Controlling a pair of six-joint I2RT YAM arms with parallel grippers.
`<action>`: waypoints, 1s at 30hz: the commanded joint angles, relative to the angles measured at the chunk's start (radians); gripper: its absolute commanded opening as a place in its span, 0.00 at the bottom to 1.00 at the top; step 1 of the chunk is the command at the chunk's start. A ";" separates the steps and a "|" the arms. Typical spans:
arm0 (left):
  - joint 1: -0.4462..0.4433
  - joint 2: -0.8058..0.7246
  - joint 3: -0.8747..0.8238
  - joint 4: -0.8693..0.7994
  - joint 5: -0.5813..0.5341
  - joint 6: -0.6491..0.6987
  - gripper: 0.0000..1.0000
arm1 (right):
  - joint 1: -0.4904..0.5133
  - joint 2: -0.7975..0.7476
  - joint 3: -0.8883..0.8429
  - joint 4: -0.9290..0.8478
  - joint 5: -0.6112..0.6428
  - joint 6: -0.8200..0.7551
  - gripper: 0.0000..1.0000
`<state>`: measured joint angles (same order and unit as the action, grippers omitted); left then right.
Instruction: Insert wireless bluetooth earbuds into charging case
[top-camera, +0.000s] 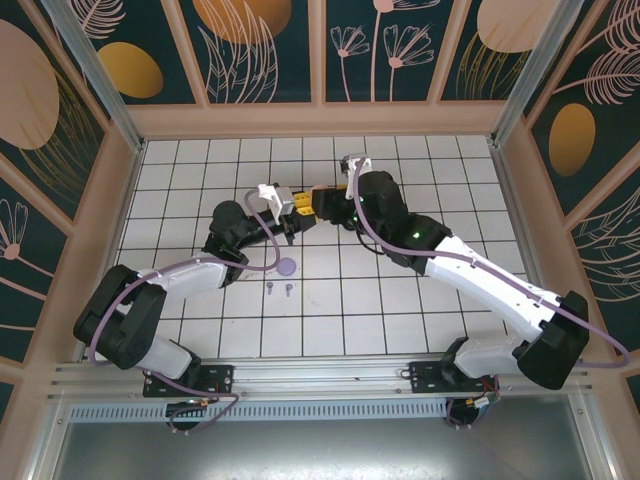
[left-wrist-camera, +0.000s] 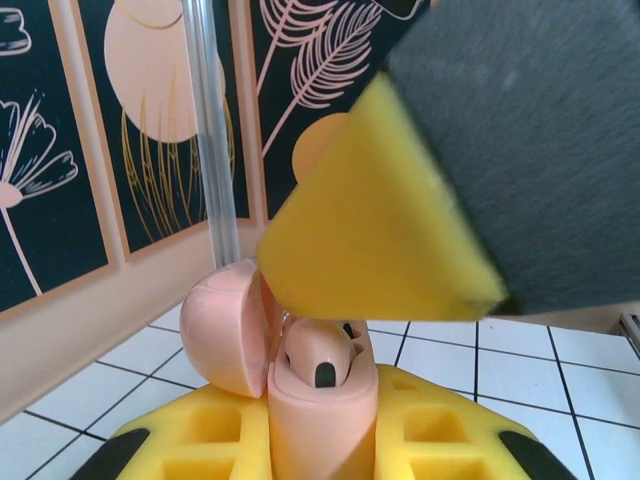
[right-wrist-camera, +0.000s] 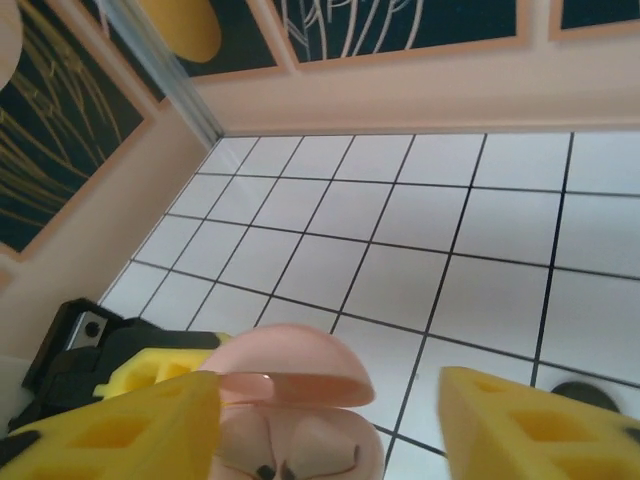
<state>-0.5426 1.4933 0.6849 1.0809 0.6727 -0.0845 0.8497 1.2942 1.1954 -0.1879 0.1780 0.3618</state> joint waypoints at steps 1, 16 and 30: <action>-0.005 0.002 0.018 0.068 0.009 -0.018 0.00 | -0.008 -0.005 0.073 -0.024 -0.041 0.007 0.68; -0.006 0.045 -0.022 0.071 0.031 0.019 0.00 | -0.190 0.163 0.369 -0.339 -0.307 0.020 0.54; -0.007 0.050 -0.008 0.010 0.043 0.040 0.00 | -0.231 0.341 0.480 -0.472 -0.439 -0.079 0.21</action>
<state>-0.5426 1.5368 0.6640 1.0904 0.6991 -0.0589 0.6167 1.6562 1.6382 -0.6109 -0.2062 0.3180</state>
